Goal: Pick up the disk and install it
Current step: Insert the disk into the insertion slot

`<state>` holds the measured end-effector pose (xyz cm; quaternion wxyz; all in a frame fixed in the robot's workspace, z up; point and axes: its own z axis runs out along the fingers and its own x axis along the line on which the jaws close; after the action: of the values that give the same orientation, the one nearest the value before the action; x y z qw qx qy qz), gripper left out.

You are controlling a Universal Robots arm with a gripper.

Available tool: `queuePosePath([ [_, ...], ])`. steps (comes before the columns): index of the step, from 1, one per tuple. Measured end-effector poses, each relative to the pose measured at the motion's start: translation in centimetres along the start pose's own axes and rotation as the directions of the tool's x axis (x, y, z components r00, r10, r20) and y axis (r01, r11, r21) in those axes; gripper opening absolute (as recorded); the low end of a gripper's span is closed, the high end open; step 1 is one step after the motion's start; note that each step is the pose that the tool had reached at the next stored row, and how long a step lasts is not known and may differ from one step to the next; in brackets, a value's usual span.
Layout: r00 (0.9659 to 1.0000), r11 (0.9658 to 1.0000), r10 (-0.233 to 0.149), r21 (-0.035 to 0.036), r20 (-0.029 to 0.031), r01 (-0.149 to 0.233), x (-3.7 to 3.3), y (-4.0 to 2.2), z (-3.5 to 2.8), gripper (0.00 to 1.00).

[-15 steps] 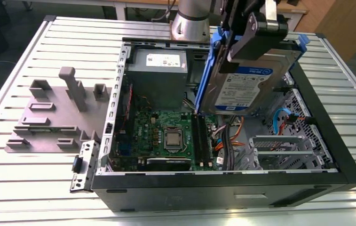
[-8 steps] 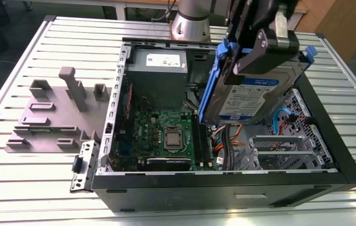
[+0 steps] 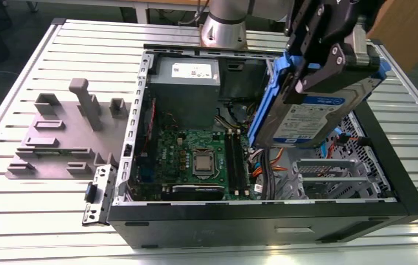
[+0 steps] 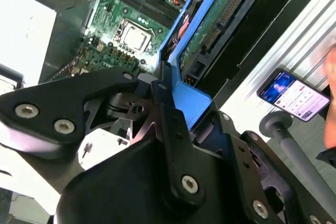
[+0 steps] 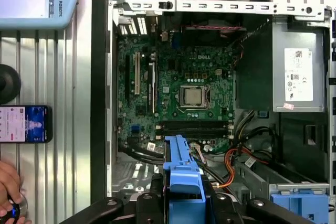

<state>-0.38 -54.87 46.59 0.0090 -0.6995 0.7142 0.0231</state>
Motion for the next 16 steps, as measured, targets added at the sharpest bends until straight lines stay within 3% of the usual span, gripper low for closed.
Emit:
queuePosePath([
  [9, 1.0, 1.0, 0.0, 0.0003, -0.0011, 0.0, 1.21, -0.38, 0.32, 0.36],
  [16, 1.0, 1.0, 0.0, 0.0003, -0.0036, 0.0, 1.34, -0.63, 0.38, 0.36],
])
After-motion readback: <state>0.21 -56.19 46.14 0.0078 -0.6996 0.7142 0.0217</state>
